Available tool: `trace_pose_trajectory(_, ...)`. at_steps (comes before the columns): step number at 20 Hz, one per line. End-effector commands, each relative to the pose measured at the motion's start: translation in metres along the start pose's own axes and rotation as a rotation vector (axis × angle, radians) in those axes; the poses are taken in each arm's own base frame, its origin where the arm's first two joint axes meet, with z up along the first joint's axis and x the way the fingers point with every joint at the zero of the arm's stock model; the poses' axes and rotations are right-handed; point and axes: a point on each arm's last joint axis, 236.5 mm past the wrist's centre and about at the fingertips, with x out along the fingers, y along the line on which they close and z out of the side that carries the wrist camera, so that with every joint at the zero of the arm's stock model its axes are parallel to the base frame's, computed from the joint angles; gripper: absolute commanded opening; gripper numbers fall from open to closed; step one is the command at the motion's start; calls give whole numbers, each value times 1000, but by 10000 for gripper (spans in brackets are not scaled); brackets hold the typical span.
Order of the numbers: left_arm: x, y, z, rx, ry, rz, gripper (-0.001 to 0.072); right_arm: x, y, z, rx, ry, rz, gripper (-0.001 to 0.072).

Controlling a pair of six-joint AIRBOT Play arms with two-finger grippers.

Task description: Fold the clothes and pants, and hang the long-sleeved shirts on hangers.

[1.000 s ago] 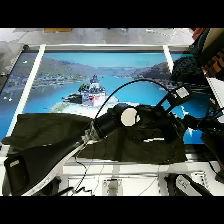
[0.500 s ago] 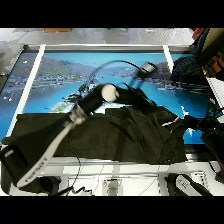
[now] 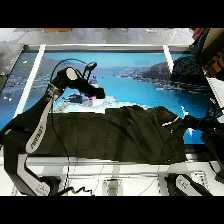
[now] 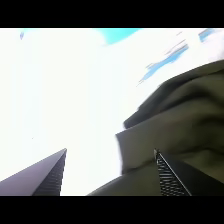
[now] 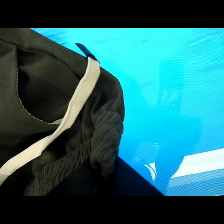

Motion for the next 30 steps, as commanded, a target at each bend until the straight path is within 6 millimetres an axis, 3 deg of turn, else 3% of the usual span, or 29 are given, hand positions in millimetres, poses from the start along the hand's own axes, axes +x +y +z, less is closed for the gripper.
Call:
trace_pose_trajectory(1, 39, 19, -37, -112, 144, -78, 604, 0, 0, 0, 1, 2, 1, 32)
trace_pose_trajectory(5, 61, 8, -55, -171, 215, -172, 604, 0, 0, 0, 1, 1, 1, 32)
trace_pose_trajectory(9, 66, -21, -41, -166, 159, -323, 586, 0, 0, 0, 2, 1, 1, 32)
trace_pose_trajectory(11, 74, -24, -46, -162, 175, -324, 566, 0, 0, 0, 2, 2, 2, 32)
trace_pose_trajectory(13, 80, -25, -51, -158, 193, -321, 448, 0, 0, -1, 2, 4, 2, 33)
trace_pose_trajectory(15, 81, -27, -52, -156, 197, -323, 277, 0, 1, -1, 2, 4, 3, 32)
trace_pose_trajectory(17, 79, -27, -51, -133, 191, -332, 19, 0, 1, -1, 3, 3, 3, 32)
trace_pose_trajectory(19, 71, -22, -45, -113, 169, -330, 15, -1, 3, 1, -2, -4, 11, 33)
trace_pose_trajectory(21, 49, -13, -24, -90, 105, -316, 15, -4, 6, 5, -70, -22, 22, 32)
trace_pose_trajectory(23, 12, 1, 10, -62, -2, -285, 15, -10, 11, 16, -67, -56, 35, 33)
trace_pose_trajectory(27, -95, 28, 76, 3, -257, -191, 14, -25, 24, 49, -36, -159, 78, 33)
trace_pose_trajectory(30, -174, 43, 92, 18, -404, -112, 14, -39, 38, 71, -7, -227, 128, 32)
